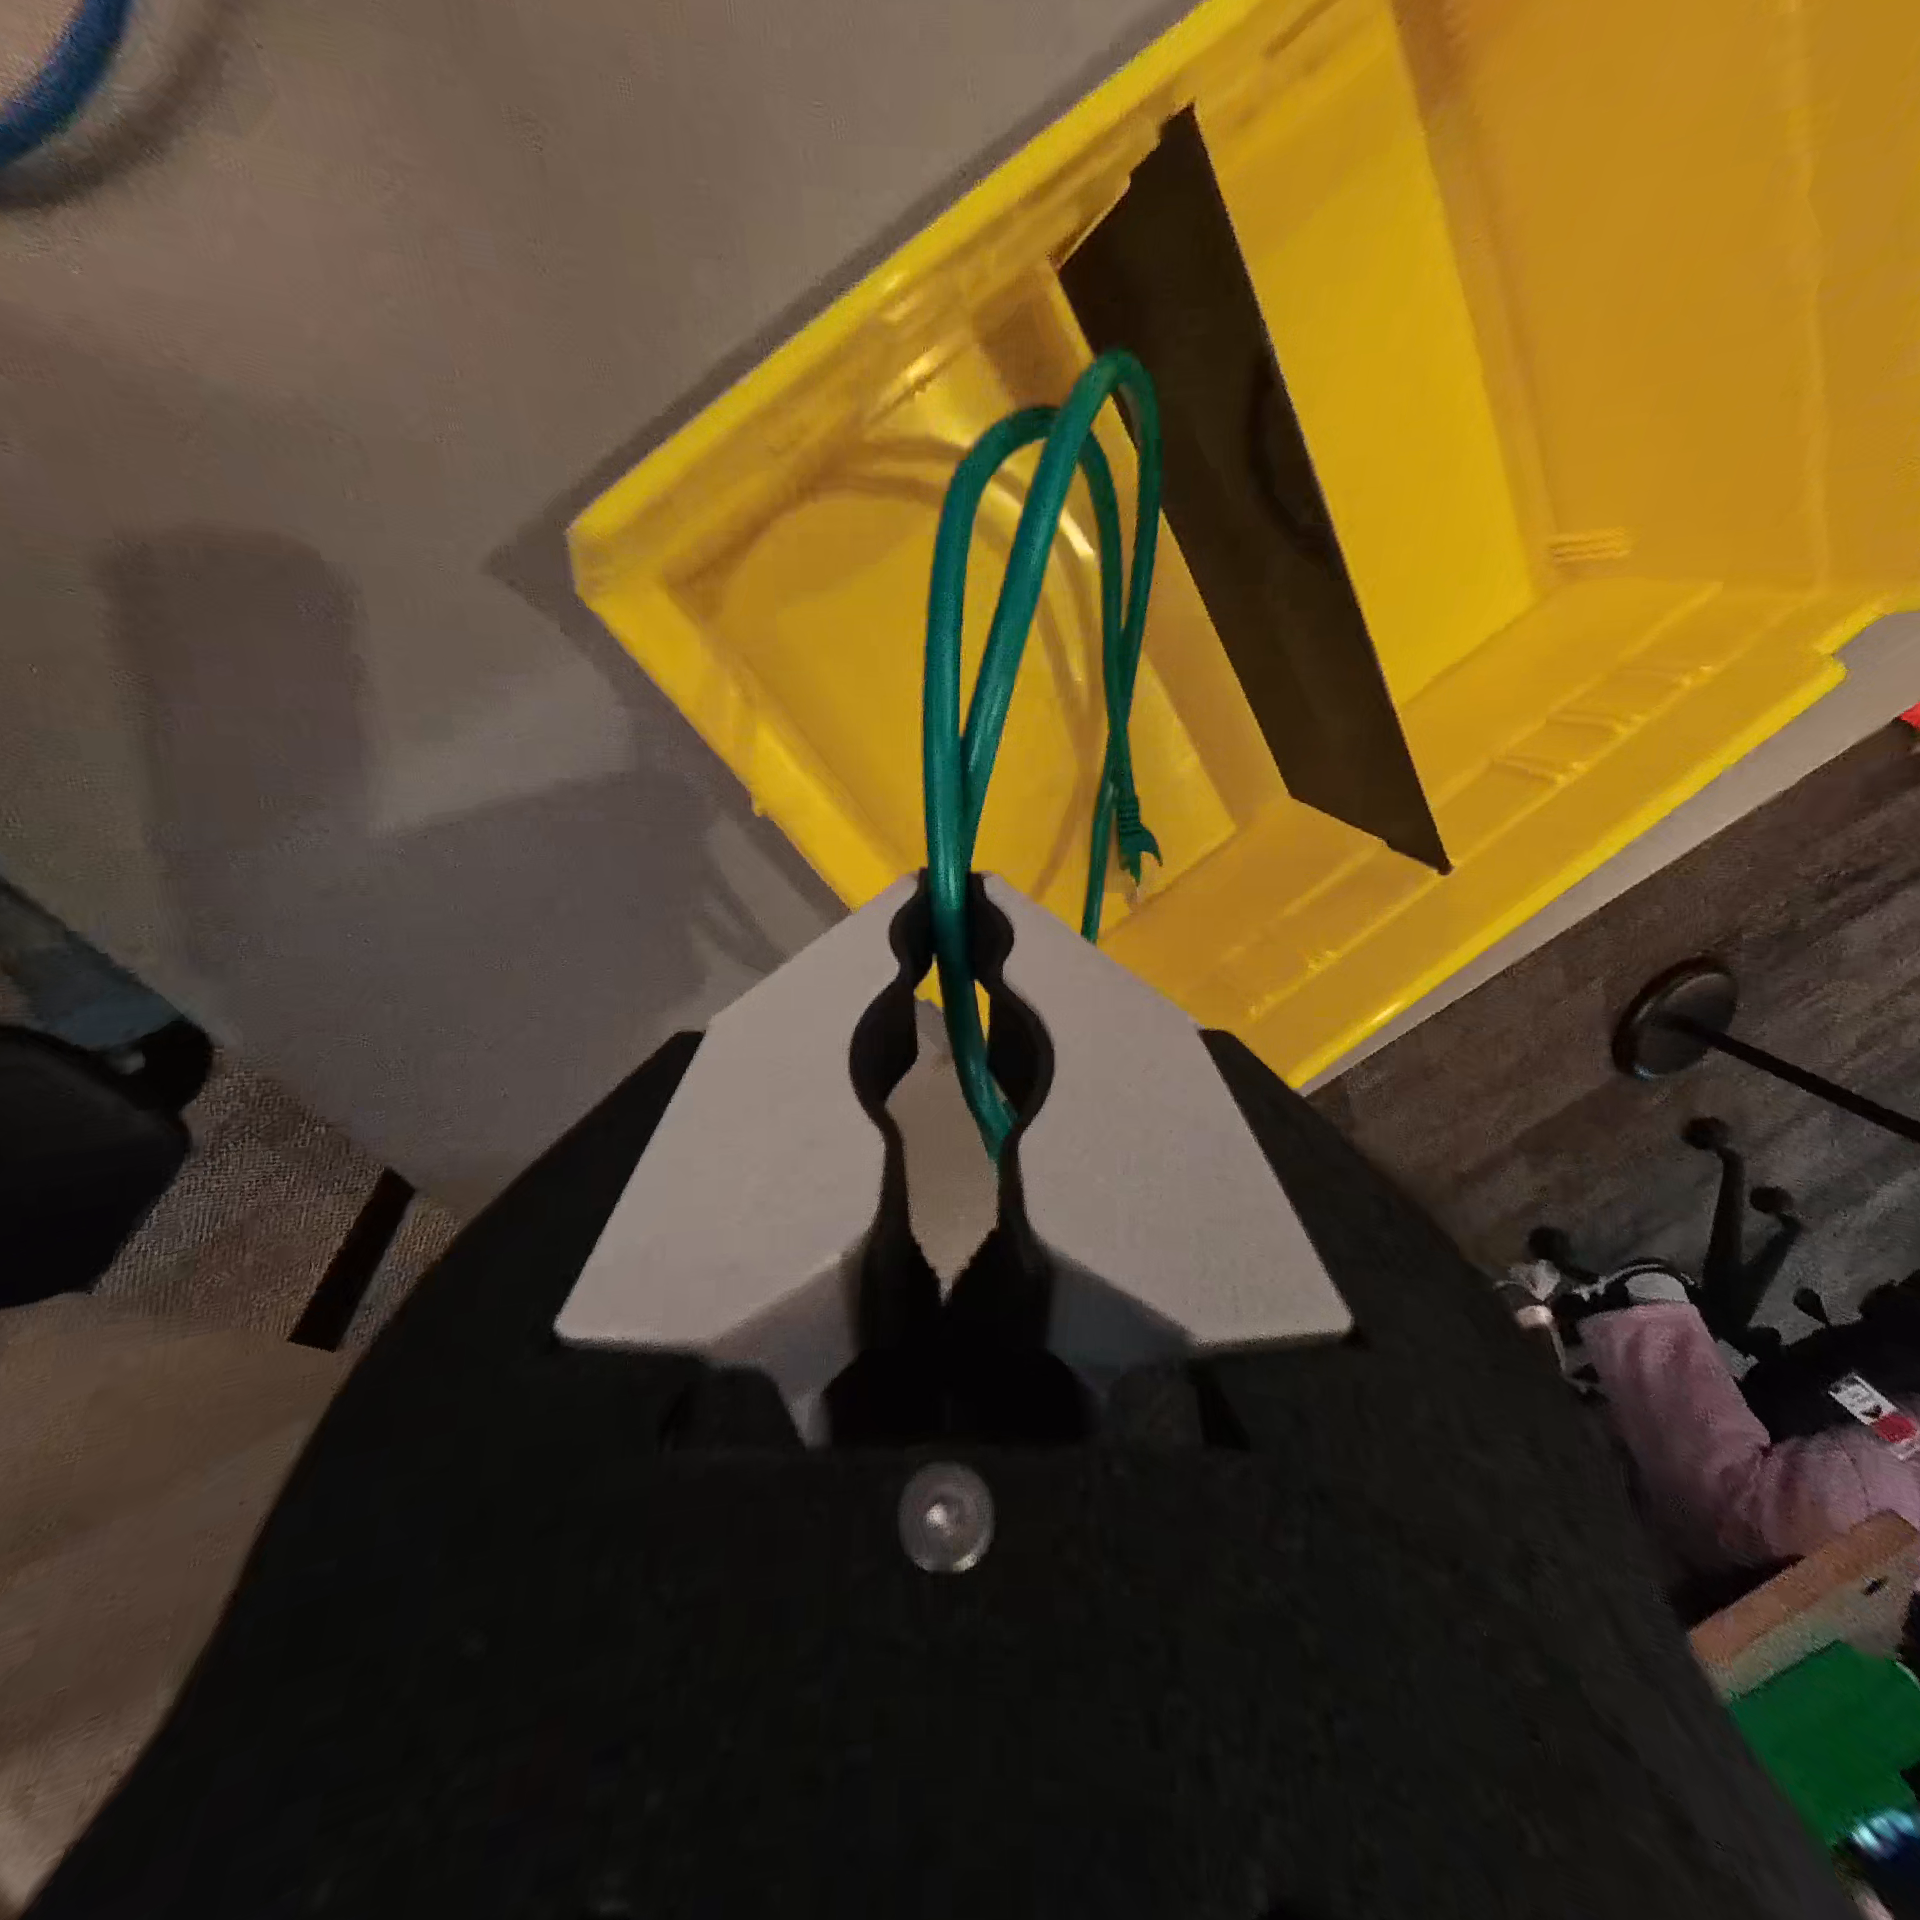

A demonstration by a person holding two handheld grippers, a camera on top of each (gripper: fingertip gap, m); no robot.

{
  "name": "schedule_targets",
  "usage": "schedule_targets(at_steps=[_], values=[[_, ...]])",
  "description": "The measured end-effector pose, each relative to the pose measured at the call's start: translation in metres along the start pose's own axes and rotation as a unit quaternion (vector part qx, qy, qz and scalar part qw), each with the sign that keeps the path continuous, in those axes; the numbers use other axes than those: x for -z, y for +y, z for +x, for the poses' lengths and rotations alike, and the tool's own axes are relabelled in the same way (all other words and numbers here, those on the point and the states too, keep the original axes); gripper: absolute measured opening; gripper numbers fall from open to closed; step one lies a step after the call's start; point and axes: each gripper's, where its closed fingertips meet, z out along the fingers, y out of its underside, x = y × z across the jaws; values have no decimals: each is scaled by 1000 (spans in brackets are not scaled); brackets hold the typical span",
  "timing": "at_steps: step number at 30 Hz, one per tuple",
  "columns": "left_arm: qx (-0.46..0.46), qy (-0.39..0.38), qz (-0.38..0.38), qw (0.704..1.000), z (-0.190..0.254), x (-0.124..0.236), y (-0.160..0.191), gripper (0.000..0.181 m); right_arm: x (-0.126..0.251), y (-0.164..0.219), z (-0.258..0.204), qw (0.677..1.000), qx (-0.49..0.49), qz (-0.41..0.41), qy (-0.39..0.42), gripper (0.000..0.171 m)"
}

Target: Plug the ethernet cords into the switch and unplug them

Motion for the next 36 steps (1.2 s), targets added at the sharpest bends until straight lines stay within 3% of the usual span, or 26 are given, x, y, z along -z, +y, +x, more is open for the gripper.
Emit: schedule_targets(at_steps=[6, 8, 12, 15, 16, 18, 21, 23, 24, 26, 27, 29, 30, 33, 36], values=[[-4, 0, -6, 1000, 3, -1, 2, 30, -64, -4, -34, 992, -35, -8, -125, 6], [-6, -2, -7, 1000, 3, 0, 2, 30, -71, -5, -34, 989, -64, 10, -132, 18], [-10, -10, -1, 1000, 1, 0, 0, 30, -57, -13, -25, 982, -117, 96, -117, 38], [-6, -5, 24, 1000, 3, -4, -8, 30, -12, -29, -15, 962, -159, 215, -56, 43], [-4, -2, 35, 999, 5, -5, -12, 30, 12, -44, -13, 941, -174, 289, -35, 43], [8, 11, 59, 998, 10, -10, -19, 30, 64, -85, -32, 860, -194, 468, -52, 44], [20, 26, 109, 994, 17, -17, -33, 30, 145, -135, -102, 705, -165, 659, -203, 39], [17, 18, 130, 991, 16, -21, -39, 30, 205, -151, -167, 590, -91, 721, -353, 31], [13, 12, 136, 990, 16, -23, -41, 30, 216, -162, -193, 567, -71, 718, -398, 28], [6, 7, 144, 990, 17, -26, -44, 30, 206, -192, -232, 570, -63, 684, -450, 31], [5, 5, 147, 989, 17, -28, -45, 30, 187, -207, -245, 586, -66, 666, -456, 31], [8, 7, 154, 988, 19, -32, -45, 30, 123, -236, -246, 662, -86, 632, -393, 36], [8, 7, 159, 987, 20, -33, -46, 30, 98, -245, -233, 682, -105, 636, -345, 37], [-7, 8, 162, 987, 28, -37, -43, 30, 63, -258, -195, 674, -148, 664, -288, 34], [-23, 10, 159, 987, 34, -39, -42, 30, 51, -265, -206, 660, -133, 655, -343, 35]])
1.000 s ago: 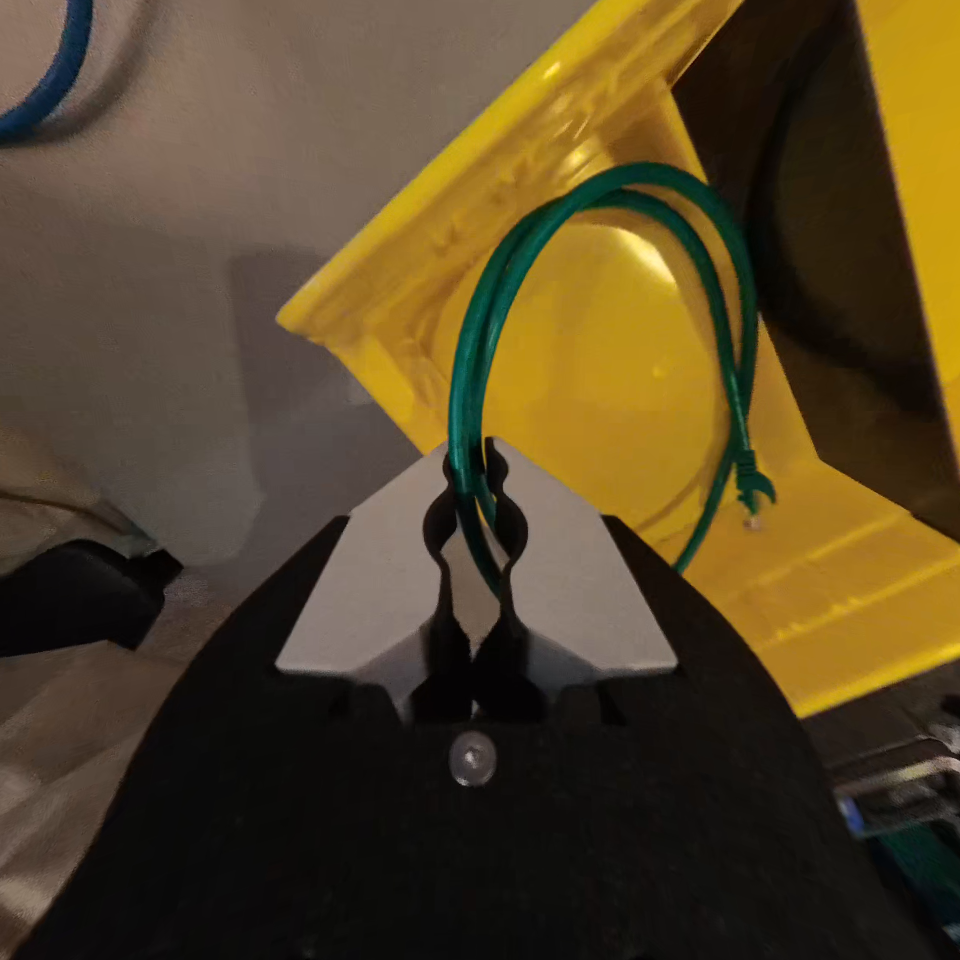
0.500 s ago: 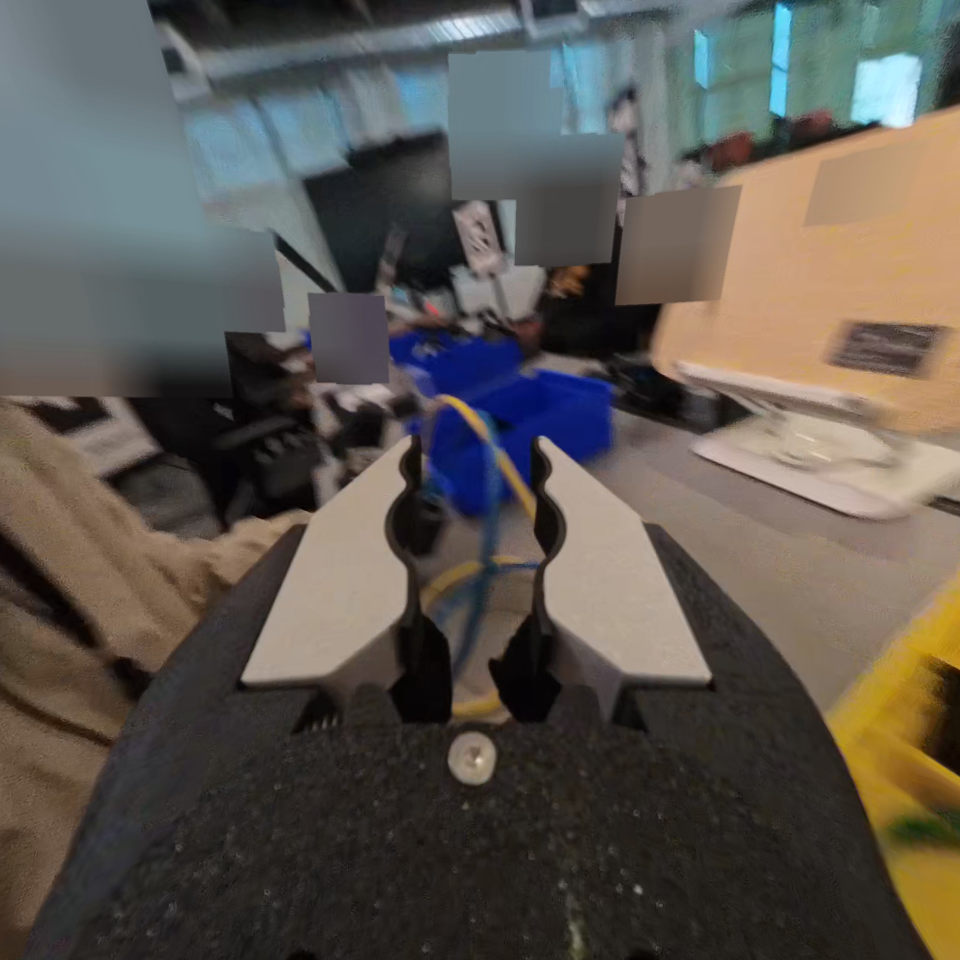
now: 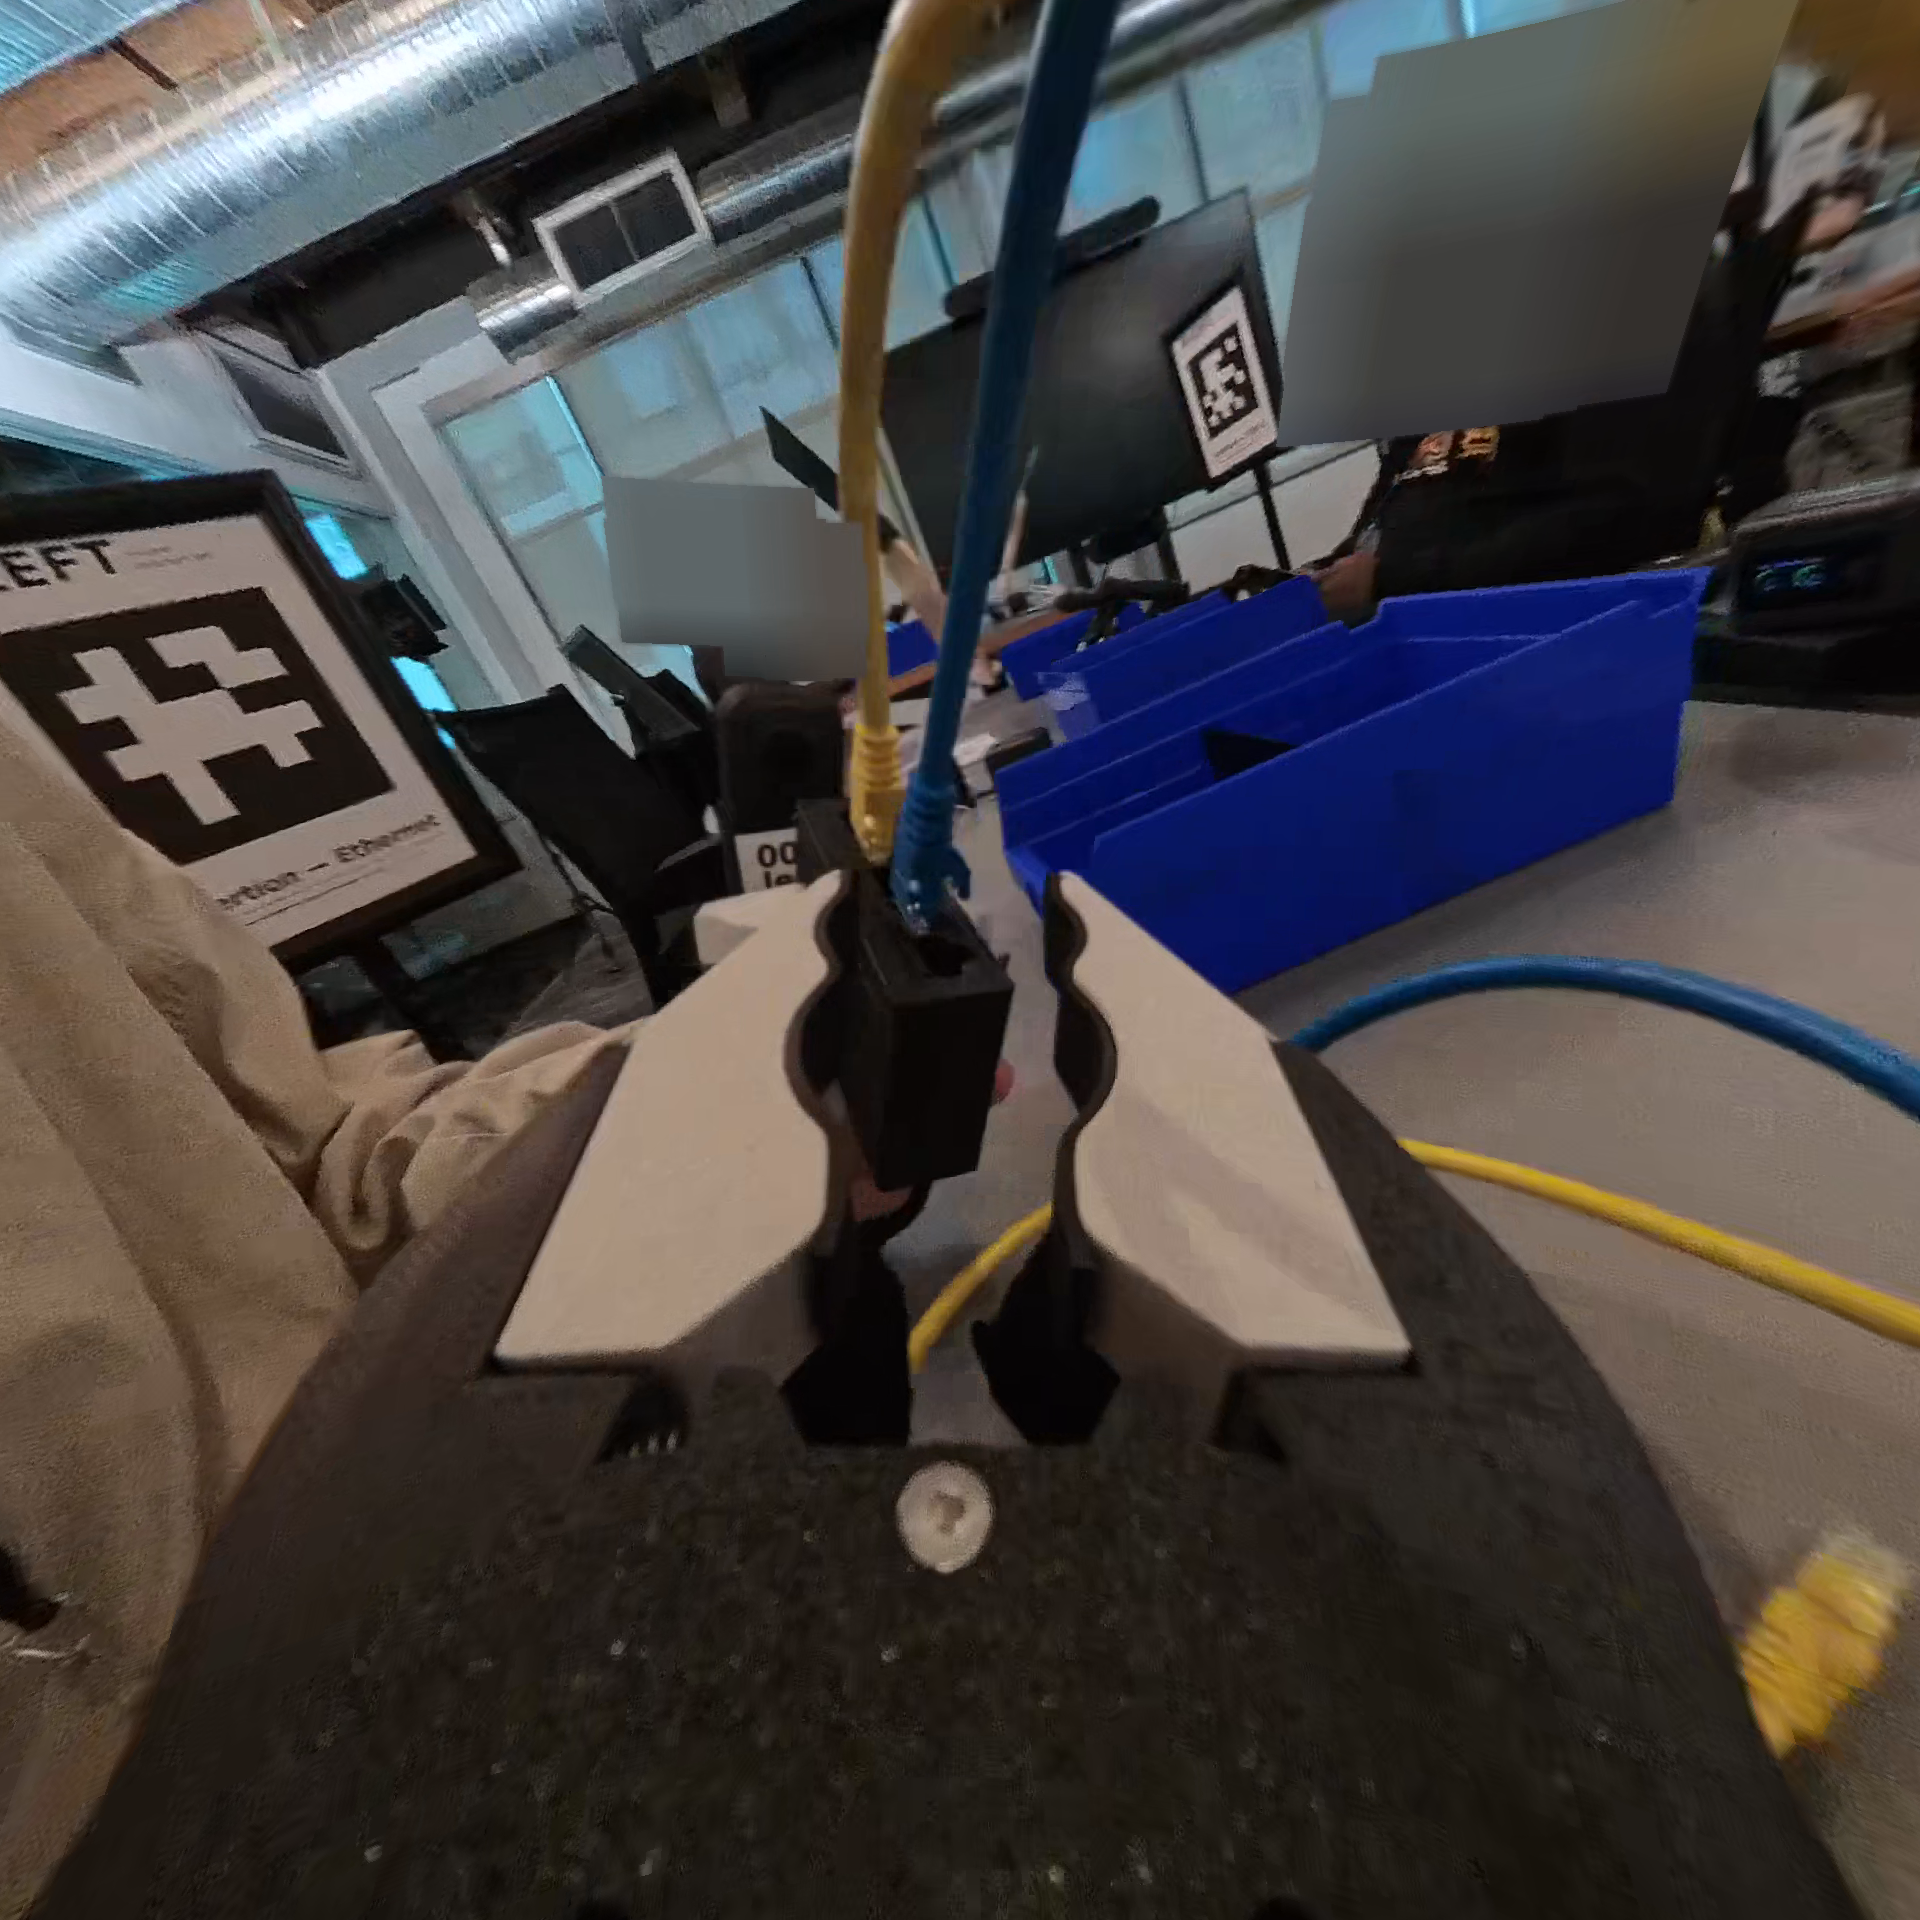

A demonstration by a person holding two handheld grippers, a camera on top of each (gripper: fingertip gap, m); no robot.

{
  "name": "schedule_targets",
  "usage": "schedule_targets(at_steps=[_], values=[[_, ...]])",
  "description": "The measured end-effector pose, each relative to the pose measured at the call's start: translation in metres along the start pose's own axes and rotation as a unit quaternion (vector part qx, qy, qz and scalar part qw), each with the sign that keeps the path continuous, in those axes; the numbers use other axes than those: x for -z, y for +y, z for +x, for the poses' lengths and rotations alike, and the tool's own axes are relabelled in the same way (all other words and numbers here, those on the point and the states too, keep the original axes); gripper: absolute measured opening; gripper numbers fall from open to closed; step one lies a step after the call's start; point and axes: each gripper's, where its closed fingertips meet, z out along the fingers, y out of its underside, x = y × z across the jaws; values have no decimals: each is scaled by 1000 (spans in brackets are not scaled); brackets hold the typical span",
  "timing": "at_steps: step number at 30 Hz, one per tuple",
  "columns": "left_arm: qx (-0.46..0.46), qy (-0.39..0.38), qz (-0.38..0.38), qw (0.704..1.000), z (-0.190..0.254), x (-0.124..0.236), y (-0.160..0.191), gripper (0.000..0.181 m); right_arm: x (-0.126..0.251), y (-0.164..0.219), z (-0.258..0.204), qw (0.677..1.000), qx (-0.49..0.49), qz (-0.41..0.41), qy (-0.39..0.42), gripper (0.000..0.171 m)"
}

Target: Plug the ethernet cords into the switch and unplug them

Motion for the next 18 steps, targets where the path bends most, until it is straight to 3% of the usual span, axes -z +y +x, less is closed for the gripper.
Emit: schedule_targets(at_steps=[4, 11, 18], values=[[5, 29, -6, 1000, 8, -1, 5, 30, -3, 4, -18, 997, -43, 29, -60, 28], [12, 50, -17, 999, 14, -3, 9, 30, -1, 12, -17, 992, -84, 33, -88, 14], [43, 70, -31, 996, 19, -3, 15, 30, 1, 13, -21, 995, -39, 4, -93, 11]])
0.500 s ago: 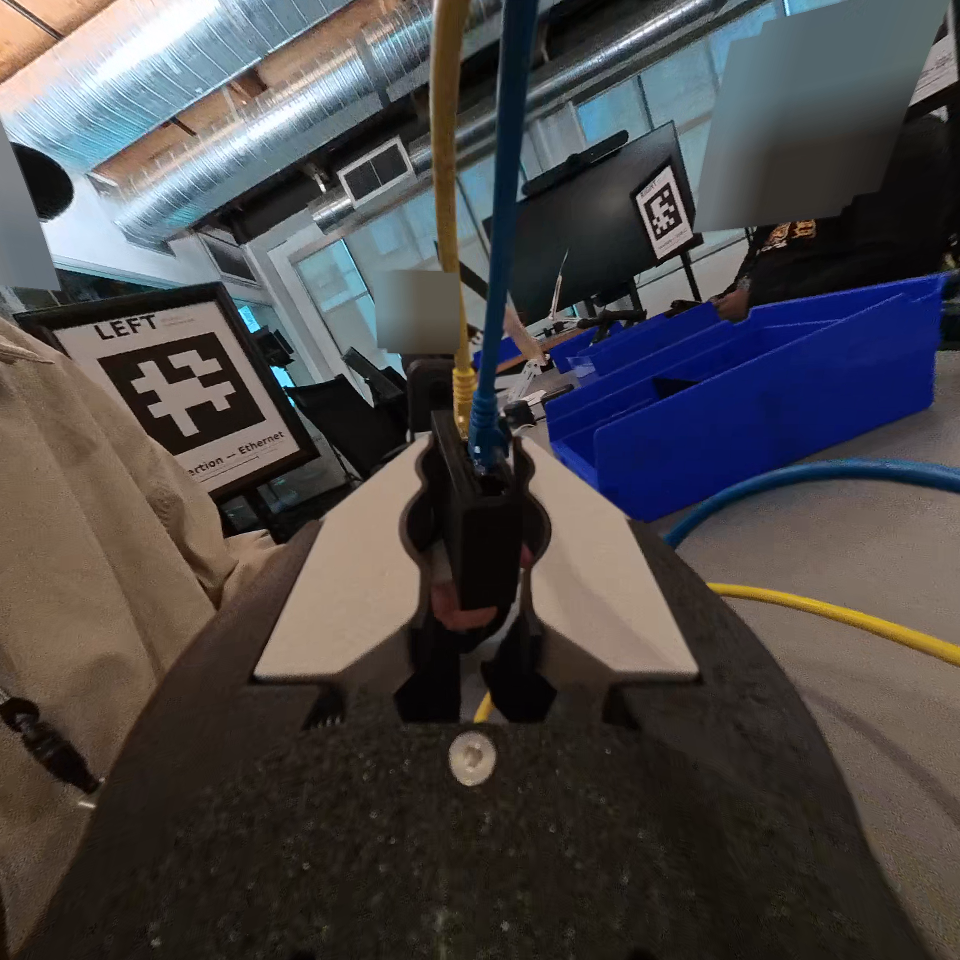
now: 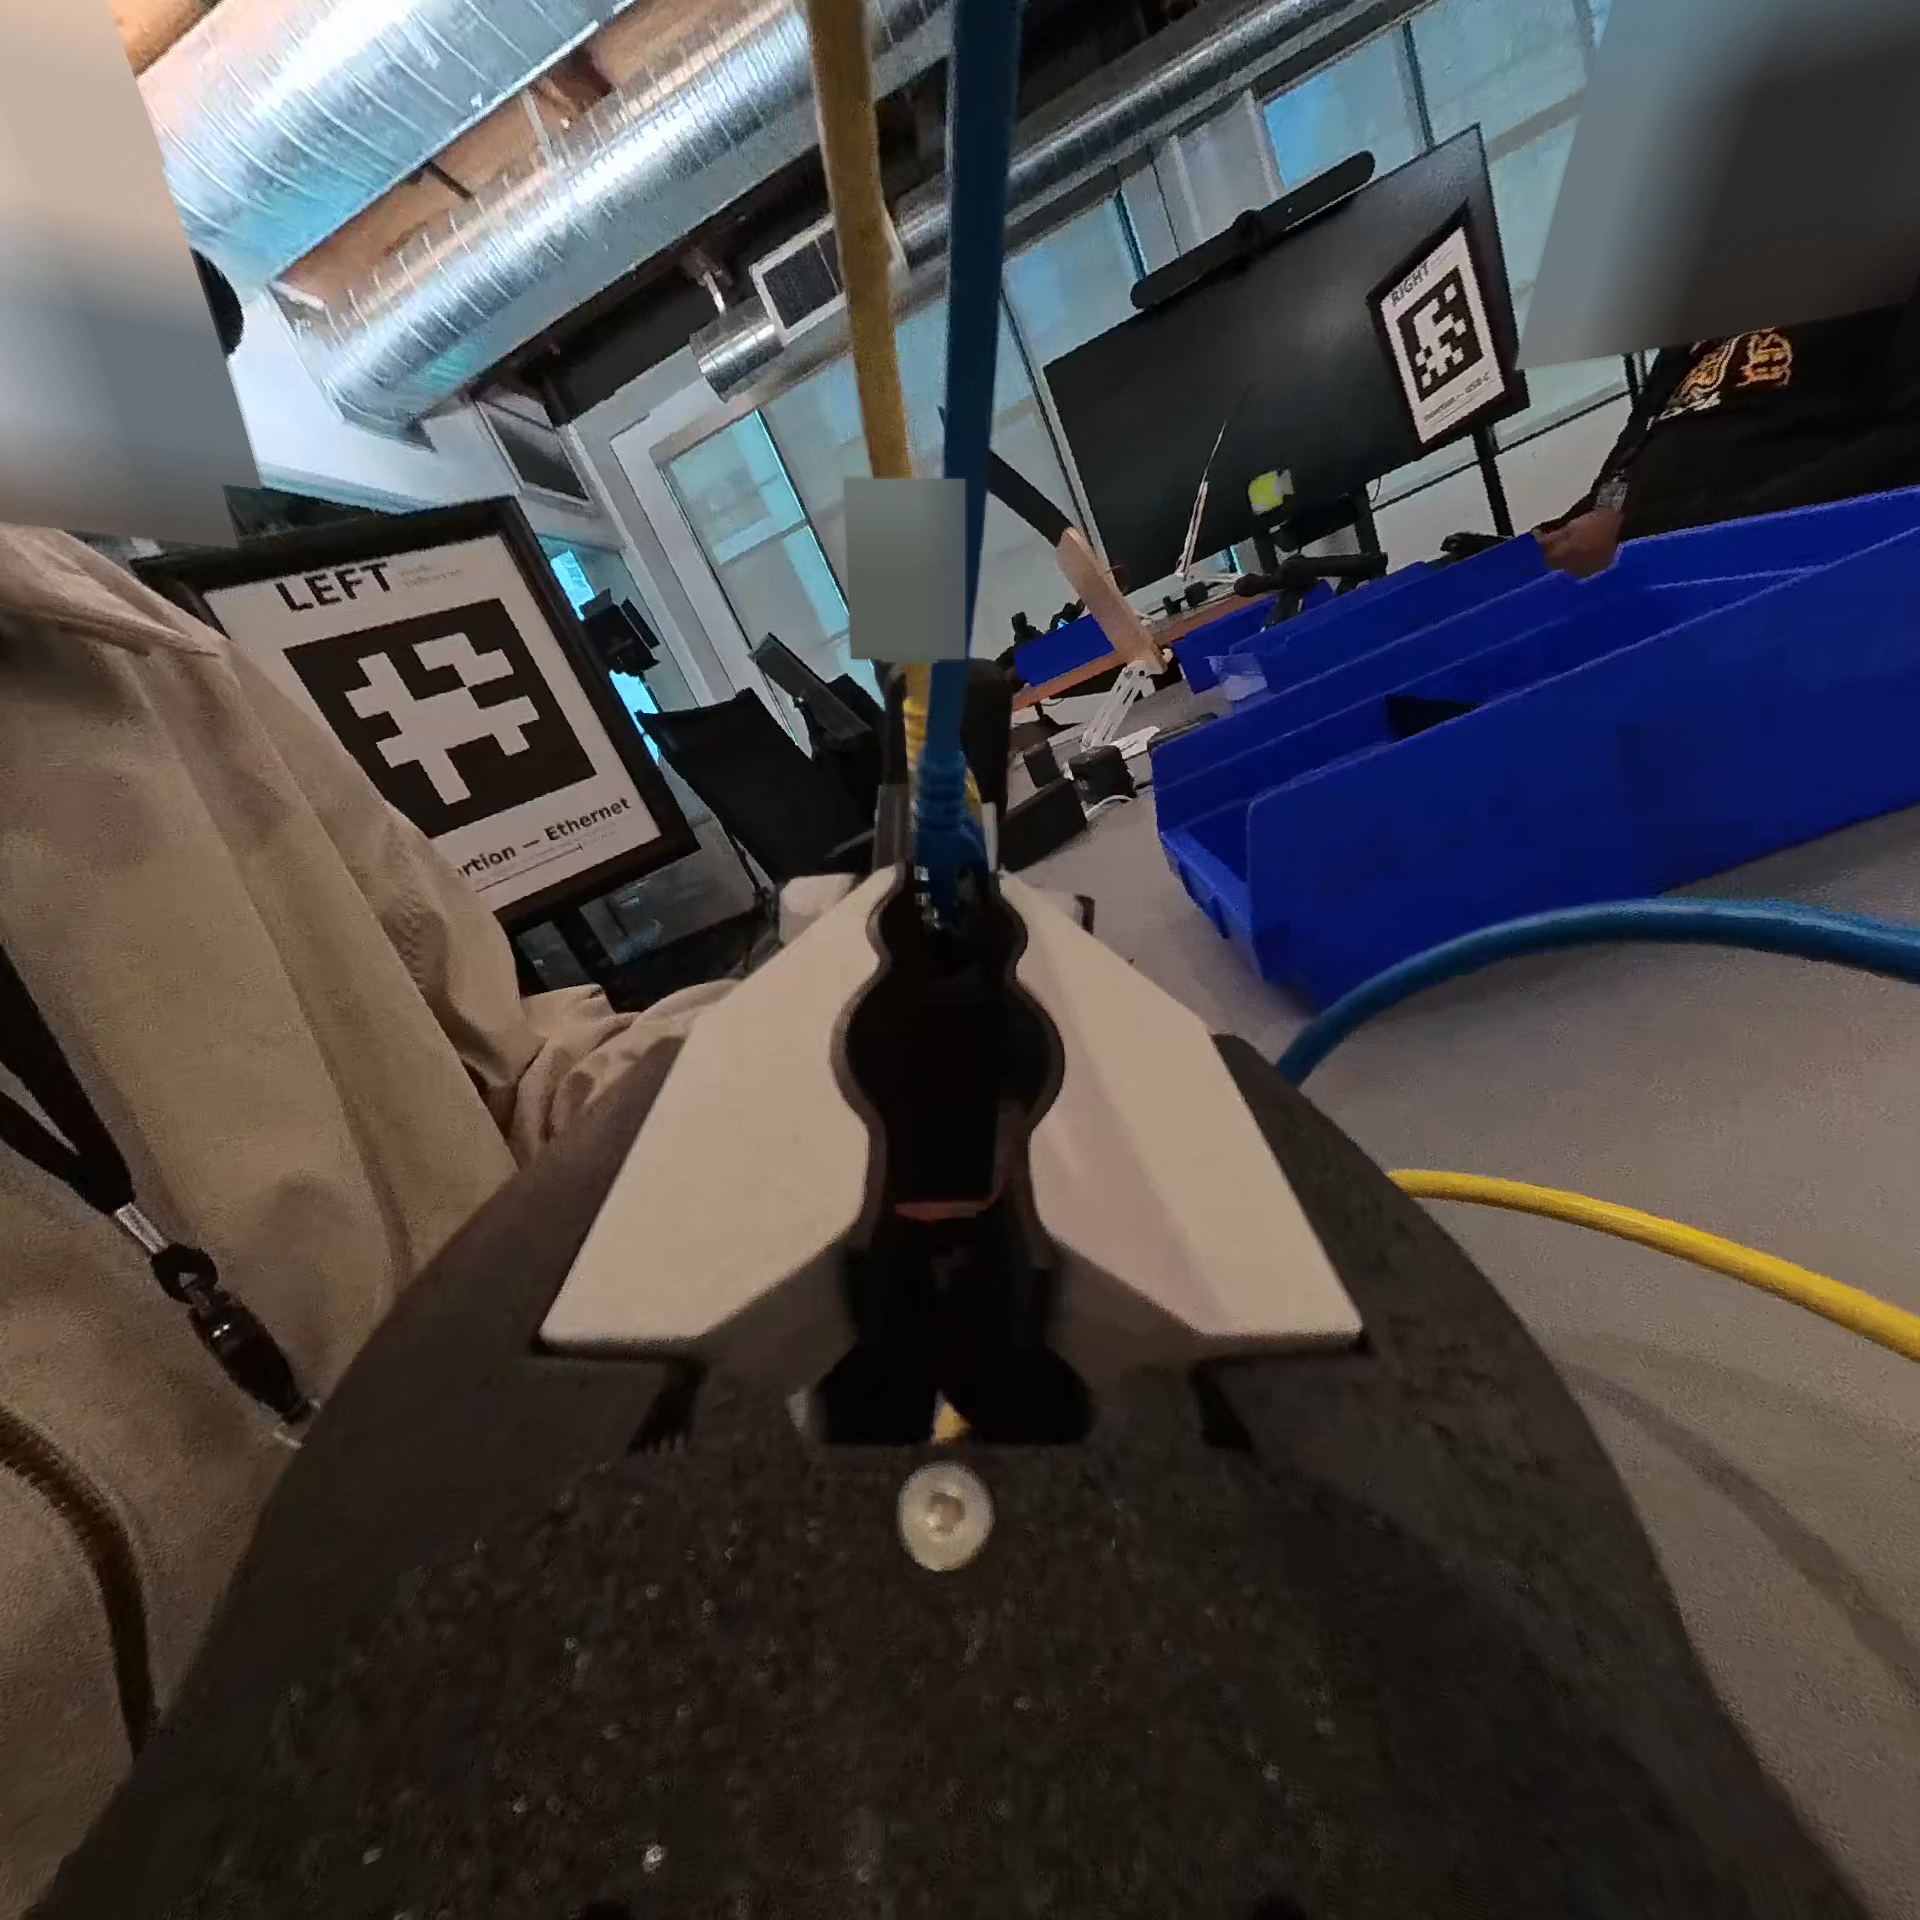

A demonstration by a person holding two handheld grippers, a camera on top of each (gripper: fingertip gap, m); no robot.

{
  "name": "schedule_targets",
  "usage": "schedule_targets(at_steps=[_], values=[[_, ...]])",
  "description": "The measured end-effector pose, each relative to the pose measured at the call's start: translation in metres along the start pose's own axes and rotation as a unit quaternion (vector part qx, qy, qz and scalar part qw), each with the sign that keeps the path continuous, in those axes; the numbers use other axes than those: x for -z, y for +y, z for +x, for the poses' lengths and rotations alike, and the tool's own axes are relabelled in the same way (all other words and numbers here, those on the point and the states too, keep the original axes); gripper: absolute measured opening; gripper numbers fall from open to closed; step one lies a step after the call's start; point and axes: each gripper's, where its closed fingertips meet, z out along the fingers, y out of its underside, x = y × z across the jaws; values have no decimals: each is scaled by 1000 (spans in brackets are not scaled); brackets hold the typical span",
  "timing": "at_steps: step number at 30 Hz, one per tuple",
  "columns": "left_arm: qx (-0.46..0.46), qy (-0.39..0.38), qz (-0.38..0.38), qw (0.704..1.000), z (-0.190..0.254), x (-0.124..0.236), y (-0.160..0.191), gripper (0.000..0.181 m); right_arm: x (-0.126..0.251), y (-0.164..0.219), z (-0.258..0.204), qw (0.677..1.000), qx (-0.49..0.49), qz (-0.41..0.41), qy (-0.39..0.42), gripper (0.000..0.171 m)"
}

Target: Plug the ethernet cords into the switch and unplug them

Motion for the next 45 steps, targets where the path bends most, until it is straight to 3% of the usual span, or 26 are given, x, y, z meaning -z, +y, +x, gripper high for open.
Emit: schedule_targets(at_steps=[4, 10, 12, 14, 19, 23, 26, 28, 30, 35, 39, 43, 45], values=[[-1, -3, -78, 997, -1, 1, 18, 32, 3, 6, -1, 1000, 14, -15, -8, 11], [-16, -14, -103, 994, -2, 1, 19, 30, 3, 2, -3, 1000, -8, 5, -19, 9], [-30, -25, -150, 988, -5, 3, 32, 30, 16, -30, -1, 991, -43, 121, -31, 9], [-39, -45, -175, 983, -12, 9, 45, 30, 38, -50, 21, 986, -37, 163, 13, 8], [-38, -56, -73, 995, -15, 10, 8, 30, 23, -18, 16, 998, 14, -33, 58, 9], [-25, -41, -29, 998, -14, 17, -5, 29, 33, 1, 46, 973, 1, -127, 191, 10], [-8, 18, -49, 999, 3, 13, 1, 29, 44, -2, 64, 957, -30, -127, 260, 11], [-22, 14, -56, 998, 5, 10, 5, 29, 48, 1, 75, 947, -64, -129, 288, 12], [-28, 5, -50, 998, 5, 7, 4, 29, 47, 14, 75, 941, -94, -161, 284, 14], [-33, -14, -6, 999, -2, 16, -13, 29, 46, 36, 54, 935, -140, -206, 251, 45], [-20, -34, 31, 999, -12, 30, -28, 29, 48, 52, 11, 932, -174, -259, 184, 48], [-34, -73, 40, 996, -25, 43, -37, 29, 72, 48, -8, 937, -128, -275, 175, 50], [-35, -86, 47, 995, -29, 50, -41, 29, 92, 41, 1, 936, -71, -268, 217, 52]])
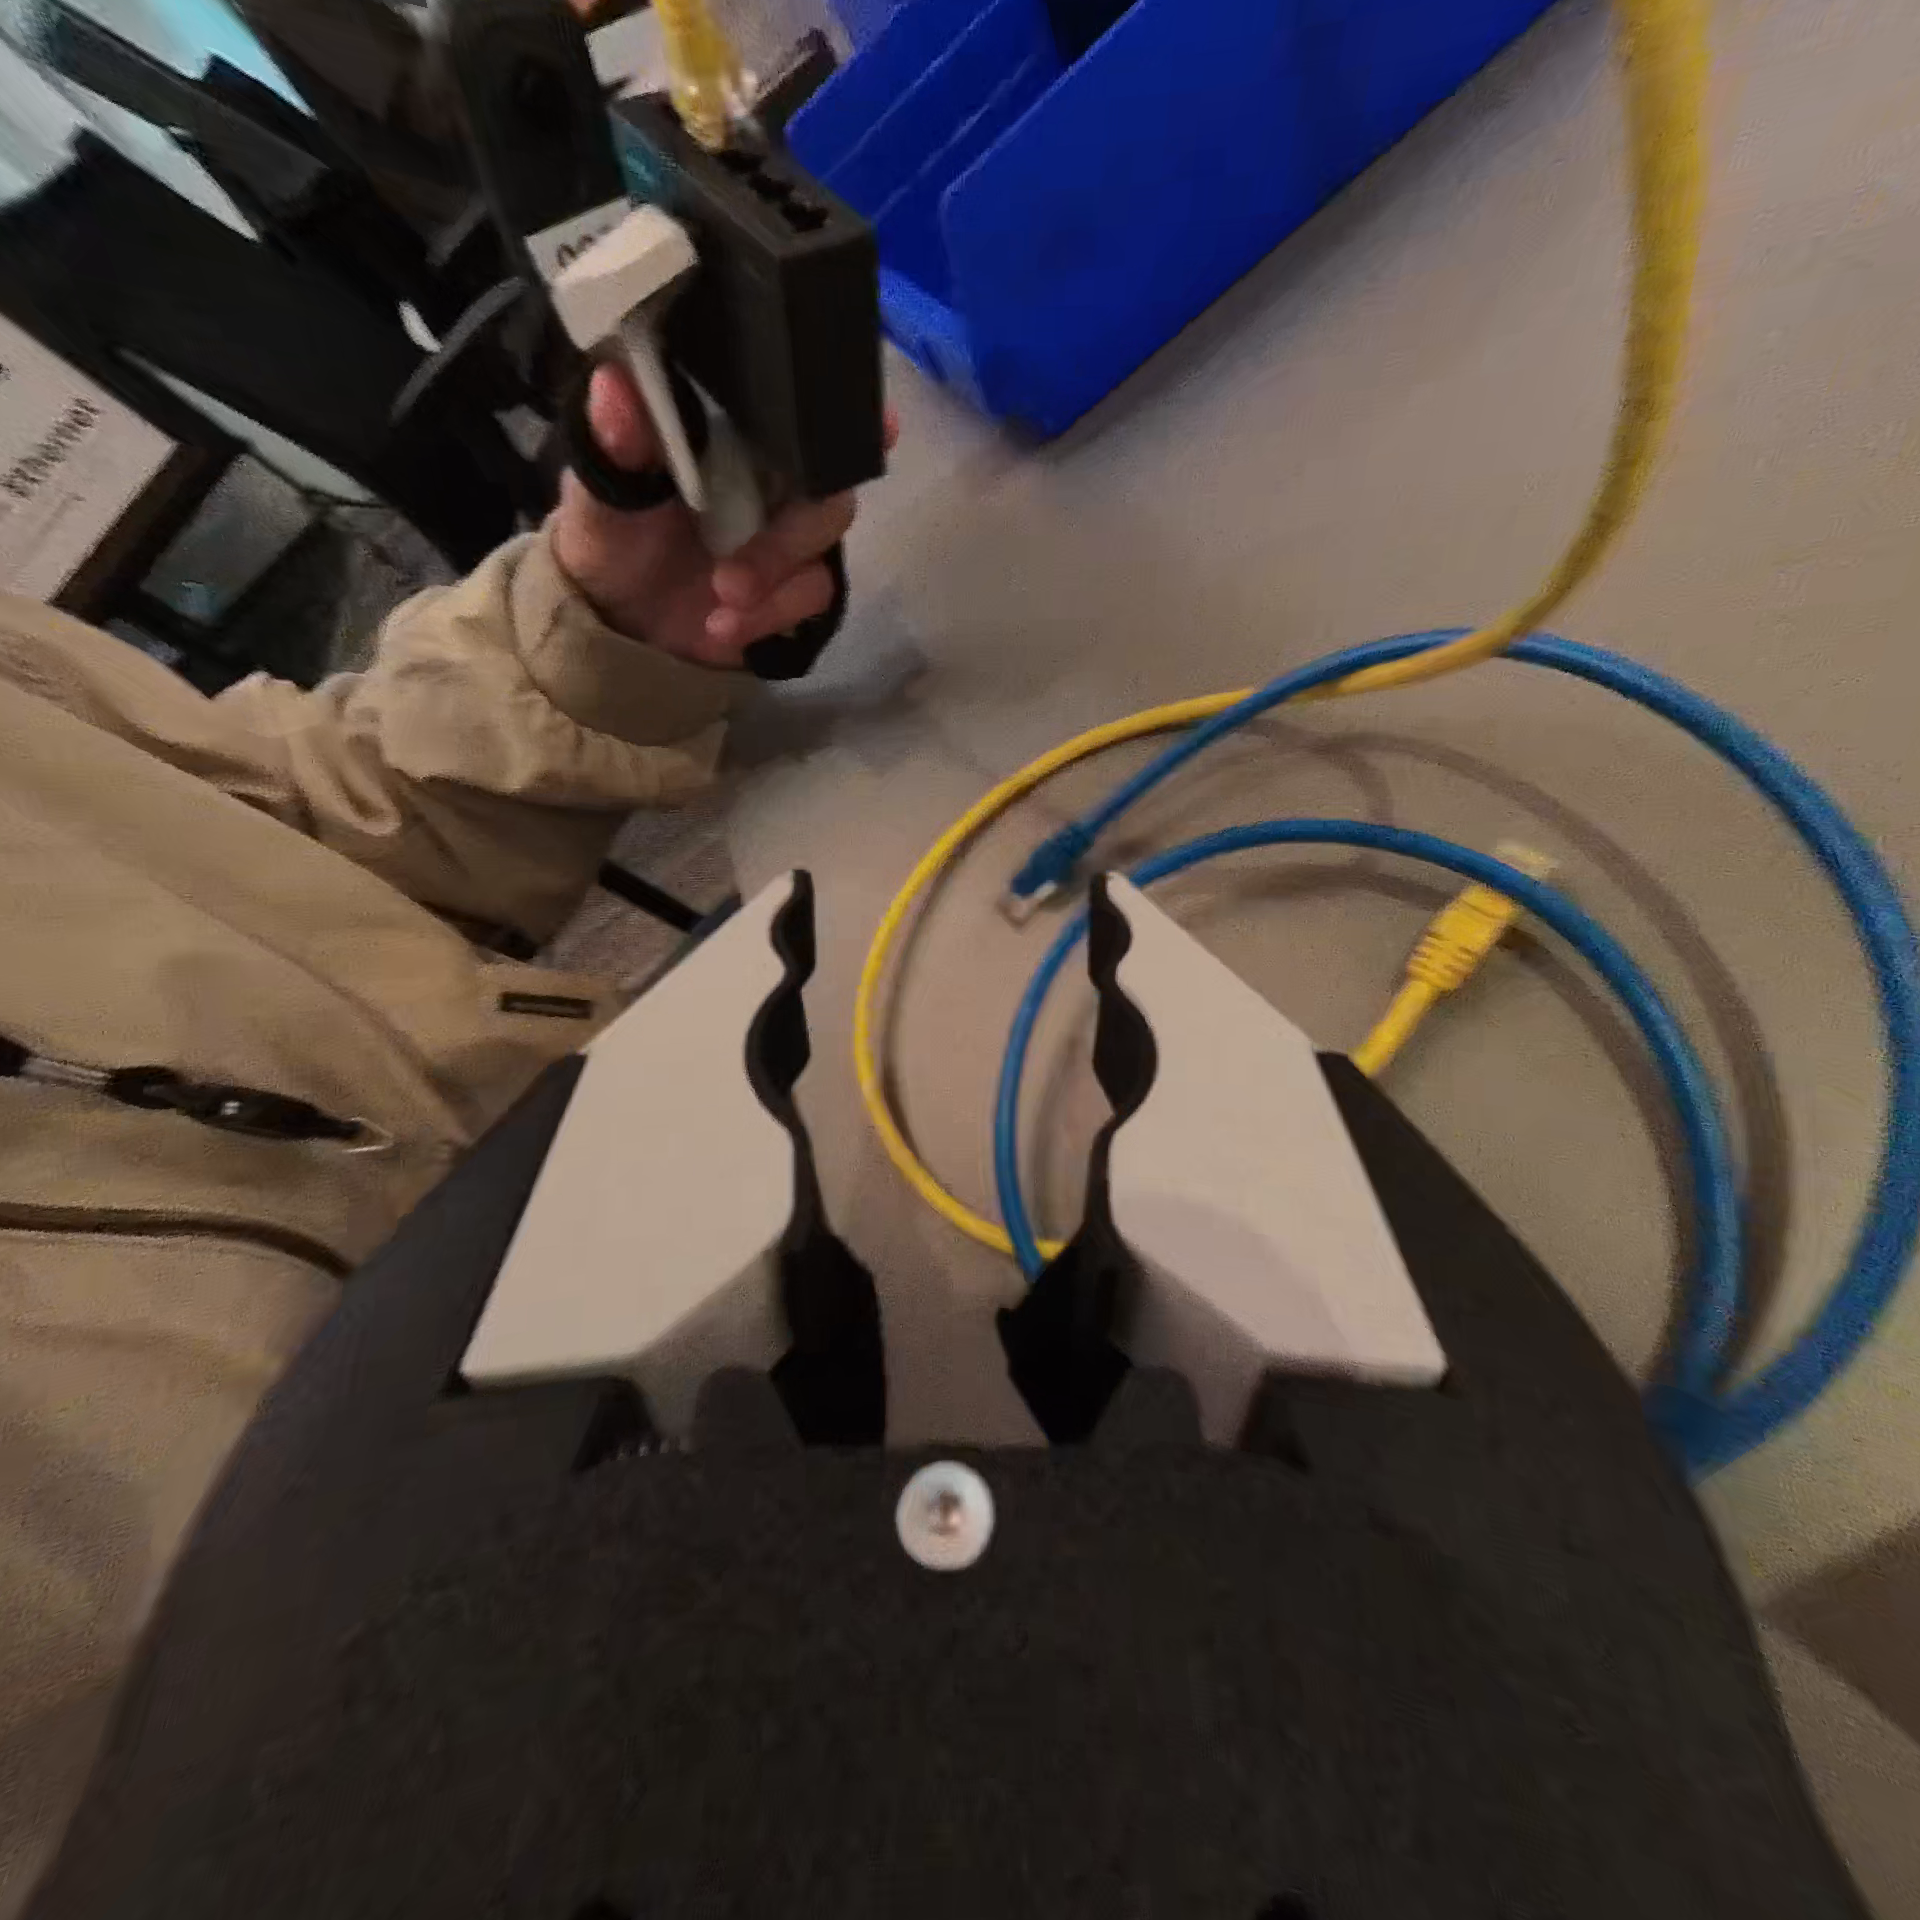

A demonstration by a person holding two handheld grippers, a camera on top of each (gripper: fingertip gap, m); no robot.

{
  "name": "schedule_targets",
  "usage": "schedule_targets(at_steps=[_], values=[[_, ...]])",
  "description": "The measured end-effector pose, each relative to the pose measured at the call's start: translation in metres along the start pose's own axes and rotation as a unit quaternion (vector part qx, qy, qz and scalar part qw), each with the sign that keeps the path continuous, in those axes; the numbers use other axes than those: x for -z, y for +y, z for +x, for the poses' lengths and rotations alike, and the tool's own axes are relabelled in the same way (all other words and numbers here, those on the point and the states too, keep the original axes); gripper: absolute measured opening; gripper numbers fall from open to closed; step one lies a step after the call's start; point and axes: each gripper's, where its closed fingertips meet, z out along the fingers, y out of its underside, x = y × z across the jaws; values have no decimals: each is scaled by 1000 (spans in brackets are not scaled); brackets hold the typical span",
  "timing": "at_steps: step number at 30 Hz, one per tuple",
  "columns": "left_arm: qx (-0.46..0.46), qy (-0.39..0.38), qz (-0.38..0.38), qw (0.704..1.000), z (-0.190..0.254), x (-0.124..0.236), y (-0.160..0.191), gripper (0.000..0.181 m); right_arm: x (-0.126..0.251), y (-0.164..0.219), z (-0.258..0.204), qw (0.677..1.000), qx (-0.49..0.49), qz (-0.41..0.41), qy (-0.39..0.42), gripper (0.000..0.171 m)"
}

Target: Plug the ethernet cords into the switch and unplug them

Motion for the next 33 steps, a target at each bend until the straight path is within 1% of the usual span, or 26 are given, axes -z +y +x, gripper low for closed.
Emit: schedule_targets(at_steps=[4, 8, 10, 12, 15, 16, 19, 21, 23, 25, 27, 28, 29, 31, 33], values=[[-3, -7, -3, 1000, -4, 4, -1, 29, 21, 21, 41, 989, 68, -41, 128, 54], [-6, 7, 6, 1000, 1, 6, -6, 29, 32, 31, 83, 962, 76, -61, 256, 54], [-7, 35, 24, 999, 10, 13, -17, 29, 32, 34, 101, 950, 70, -57, 298, 53], [-12, 71, 29, 997, 24, 20, -29, 29, 26, 29, 114, 944, 64, -40, 321, 53], [-45, 72, -2, 996, 31, 25, -30, 29, 13, 21, 132, 928, 77, -56, 359, 54], [-48, 68, -6, 997, 30, 25, -29, 29, 7, 15, 134, 926, 86, -51, 364, 53], [-37, 54, -1, 998, 22, 25, -27, 29, -9, -6, 127, 937, 97, -45, 333, 53], [-38, 45, -7, 998, 18, 26, -23, 29, -6, -32, 118, 936, 123, 4, 329, 48], [-37, 47, -8, 998, 18, 27, -22, 29, -4, -50, 119, 937, 136, 20, 322, 45], [-34, 53, 0, 998, 19, 28, -24, 29, -14, -51, 129, 945, 136, -18, 296, 47], [-30, 61, 7, 998, 20, 29, -27, 29, -35, -49, 131, 957, 145, -44, 245, 47], [-30, 64, 10, 997, 21, 29, -28, 29, -47, -42, 131, 959, 156, -74, 224, 39], [-30, 65, 10, 997, 22, 30, -29, 29, -50, -36, 139, 948, 181, -105, 241, 30], [-39, 47, 2, 998, 18, 30, -28, 29, -44, -46, 152, 913, 241, -108, 310, 12], [-55, 24, -6, 998, 13, 32, -27, 29, -24, -67, 158, 898, 233, -72, 366, 9]])
